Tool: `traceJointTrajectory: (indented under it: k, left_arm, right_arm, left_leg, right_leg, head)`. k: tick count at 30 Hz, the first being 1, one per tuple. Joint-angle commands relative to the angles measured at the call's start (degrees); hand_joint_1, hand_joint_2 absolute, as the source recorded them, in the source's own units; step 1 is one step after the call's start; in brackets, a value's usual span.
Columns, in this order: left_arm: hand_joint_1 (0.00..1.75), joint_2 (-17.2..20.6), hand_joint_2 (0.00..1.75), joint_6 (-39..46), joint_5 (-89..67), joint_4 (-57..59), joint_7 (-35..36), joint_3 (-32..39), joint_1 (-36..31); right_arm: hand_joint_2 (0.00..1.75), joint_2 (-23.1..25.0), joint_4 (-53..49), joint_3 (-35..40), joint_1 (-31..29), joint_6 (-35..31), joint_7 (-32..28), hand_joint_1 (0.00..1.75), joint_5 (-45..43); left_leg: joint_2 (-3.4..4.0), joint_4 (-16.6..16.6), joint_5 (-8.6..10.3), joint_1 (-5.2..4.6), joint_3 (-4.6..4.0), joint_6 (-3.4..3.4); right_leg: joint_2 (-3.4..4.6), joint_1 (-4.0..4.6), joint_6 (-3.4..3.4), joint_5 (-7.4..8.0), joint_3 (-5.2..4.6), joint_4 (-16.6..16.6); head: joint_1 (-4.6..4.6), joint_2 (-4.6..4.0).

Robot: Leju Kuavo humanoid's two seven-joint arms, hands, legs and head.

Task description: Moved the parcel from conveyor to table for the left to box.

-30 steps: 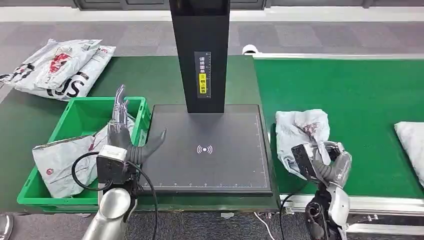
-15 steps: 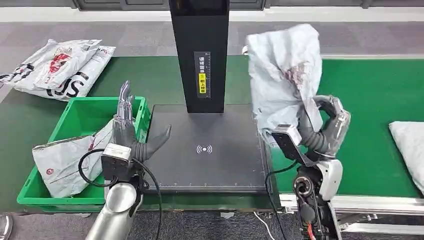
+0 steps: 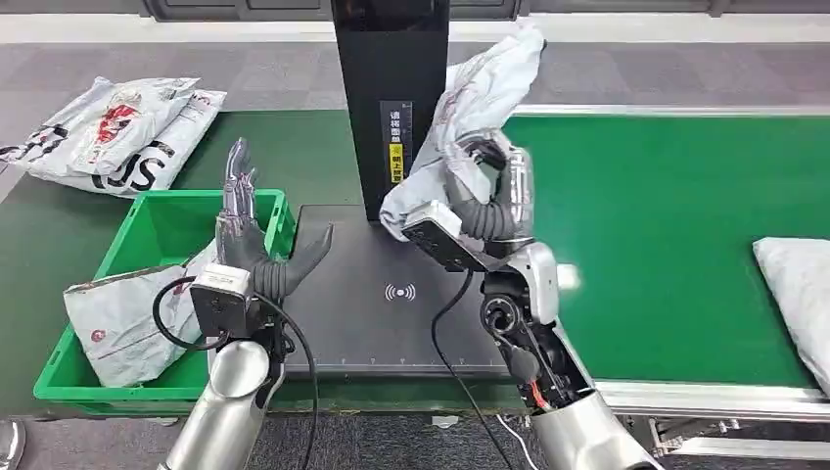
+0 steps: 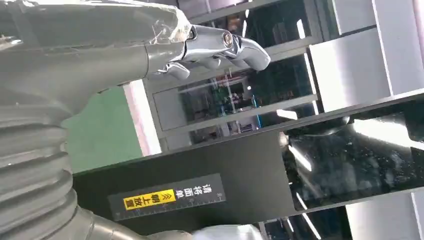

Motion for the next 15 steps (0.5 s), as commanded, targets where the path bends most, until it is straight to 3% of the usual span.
traceJointTrajectory:
  k: [1,10,15]
  left_arm:
    - [0.00,1.53,1.75,0.77,1.29,4.71,0.26,-1.08,-3.65]
    - [0.00,2.43,1.75,1.14,1.27,2.71,0.31,-0.42,-1.99]
    - [0.00,2.78,1.75,1.12,1.29,2.65,0.39,-0.72,-2.27]
  right_arm:
    - [1.75,2.77,25.30,10.90,-5.57,5.39,0.07,1.75,-5.63]
    - [1.75,0.28,22.18,14.14,0.92,10.69,2.40,1.75,-6.00]
    - [1.75,-0.06,21.66,14.65,2.48,15.91,-0.05,1.75,-9.02]
  left_leg:
    - [0.18,-0.09,0.01,0.02,0.15,0.00]
    - [0.02,-0.17,0.03,0.05,0.15,0.01]
    - [-0.05,-0.12,0.02,0.05,0.06,0.00]
  right_leg:
    - [0.11,0.03,-0.04,0.05,0.09,-0.09]
    - [-0.04,0.08,-0.04,0.04,0.17,-0.18]
    - [-0.09,0.08,-0.04,0.02,0.08,-0.13]
  head:
    - [0.00,-0.02]
    - [0.00,0.00]
    - [0.00,0.00]
